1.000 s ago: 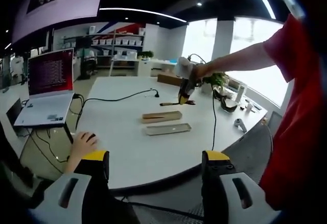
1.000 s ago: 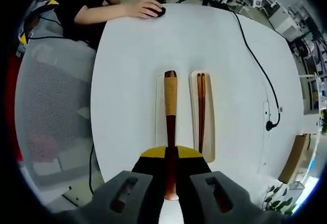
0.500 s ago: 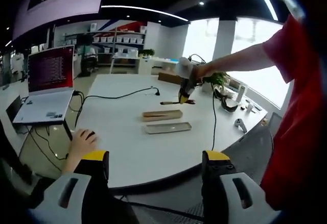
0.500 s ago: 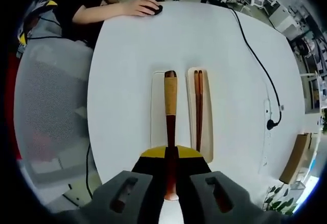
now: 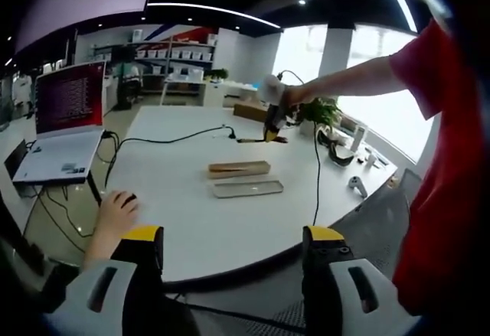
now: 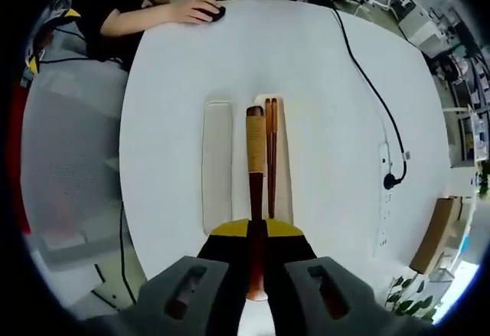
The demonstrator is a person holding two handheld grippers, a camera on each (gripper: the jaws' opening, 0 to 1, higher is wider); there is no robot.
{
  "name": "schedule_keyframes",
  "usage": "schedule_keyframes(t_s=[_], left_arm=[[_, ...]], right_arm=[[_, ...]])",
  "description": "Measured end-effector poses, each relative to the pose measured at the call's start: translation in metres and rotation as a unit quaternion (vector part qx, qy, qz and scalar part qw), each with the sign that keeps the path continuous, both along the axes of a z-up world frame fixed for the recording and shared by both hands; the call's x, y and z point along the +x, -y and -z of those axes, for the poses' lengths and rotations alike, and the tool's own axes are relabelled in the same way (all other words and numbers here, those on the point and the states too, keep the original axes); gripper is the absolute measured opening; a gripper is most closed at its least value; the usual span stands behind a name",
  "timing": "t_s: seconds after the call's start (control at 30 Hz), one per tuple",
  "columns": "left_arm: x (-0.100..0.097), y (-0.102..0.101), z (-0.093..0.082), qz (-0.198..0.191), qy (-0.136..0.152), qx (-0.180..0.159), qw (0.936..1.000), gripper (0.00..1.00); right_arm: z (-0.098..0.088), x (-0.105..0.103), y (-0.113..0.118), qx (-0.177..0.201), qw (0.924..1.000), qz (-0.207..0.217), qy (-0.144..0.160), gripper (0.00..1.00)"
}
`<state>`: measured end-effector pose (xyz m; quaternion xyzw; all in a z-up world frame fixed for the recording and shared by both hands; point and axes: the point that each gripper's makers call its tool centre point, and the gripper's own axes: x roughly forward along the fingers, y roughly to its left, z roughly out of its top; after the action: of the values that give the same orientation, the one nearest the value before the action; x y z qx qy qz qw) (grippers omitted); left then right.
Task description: Arrange the utensils inside the cutlery case until each visible utensil rests in its matching compartment.
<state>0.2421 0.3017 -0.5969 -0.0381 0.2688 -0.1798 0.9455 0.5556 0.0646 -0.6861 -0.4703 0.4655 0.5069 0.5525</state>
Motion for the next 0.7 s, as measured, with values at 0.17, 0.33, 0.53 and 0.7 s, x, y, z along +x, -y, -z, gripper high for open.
schedule_keyframes(t_s=[0.17, 0.33, 0.53, 0.7], left_arm=[[0.002, 0.002, 0.001, 0.003, -0.004, 0.0, 1.0, 0.76], [0.001, 0.001, 0.003, 0.0, -0.007, -0.004, 1.0, 0.76], [0.0, 0.003, 0.006, 0.0, -0.011, -0.005, 0.9999, 0.76], [-0.001, 0.003, 0.009, -0.002, -0.015, -0.007, 0.9999, 0.76]], right_arm=[[0.006, 0.008, -0.008, -0.001, 1.0, 0.0, -0.003, 0.01], [0.0, 0.014, -0.013, -0.009, 0.9999, -0.008, -0.004, 0.01], [-0.003, 0.026, -0.018, -0.005, 1.0, -0.002, 0.001, 0.01], [0.007, 0.027, -0.022, -0.002, 1.0, -0.005, 0.0, 0.01]])
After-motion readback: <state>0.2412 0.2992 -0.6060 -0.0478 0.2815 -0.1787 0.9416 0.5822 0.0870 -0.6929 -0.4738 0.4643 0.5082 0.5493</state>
